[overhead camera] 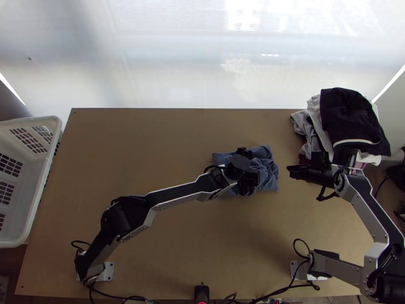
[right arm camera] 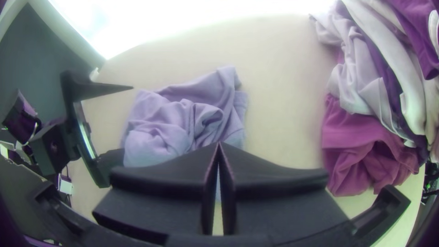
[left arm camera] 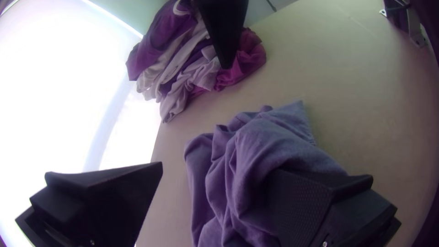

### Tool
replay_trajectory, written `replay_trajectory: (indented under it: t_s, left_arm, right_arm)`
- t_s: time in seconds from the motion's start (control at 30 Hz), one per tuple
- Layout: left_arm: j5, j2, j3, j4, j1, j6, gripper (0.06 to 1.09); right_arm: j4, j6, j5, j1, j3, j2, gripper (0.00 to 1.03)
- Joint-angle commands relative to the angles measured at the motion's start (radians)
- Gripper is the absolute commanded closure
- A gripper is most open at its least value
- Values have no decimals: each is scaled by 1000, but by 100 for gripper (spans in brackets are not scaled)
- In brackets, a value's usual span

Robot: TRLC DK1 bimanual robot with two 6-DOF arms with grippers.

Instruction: Fold the t-shirt

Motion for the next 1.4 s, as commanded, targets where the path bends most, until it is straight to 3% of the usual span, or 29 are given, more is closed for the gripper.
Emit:
replay_trajectory:
  t_s: [0.0, 0.13, 0.27, 0.43, 0.7, 0.97, 1.1, 1.27, 1.37]
  left_arm:
    - [-14, 109, 111, -20, 10, -4, 10]
    - [-19, 145, 160, -48, 9, -4, 10]
    - [-20, 146, 161, -54, 13, -7, 10]
    - [-34, 131, 161, -65, 15, -7, 10]
    - [-42, 103, 161, -117, 16, -7, 10]
    - [8, 11, 158, -342, 18, -33, 10]
    - [57, 17, 255, -516, 30, -92, 10]
    - [61, -6, 270, -645, 23, -118, 10]
    - [69, -44, 266, -685, 30, -188, 10]
  right_arm:
    - [-18, -4, -18, 5, -1, -21, 100]
    - [-38, -2, -24, 32, -1, -55, 100]
    - [-76, 19, -89, 57, 8, -60, 100]
    - [-61, 28, -89, 124, -4, -44, 100]
    - [-50, 27, -89, 130, -3, -21, 100]
    - [-50, 19, -90, 114, 2, -26, 100]
    - [-50, 22, -90, 114, 8, -24, 100]
    - [-50, 22, -90, 114, 13, -24, 100]
    - [-50, 21, -90, 114, 7, -26, 100]
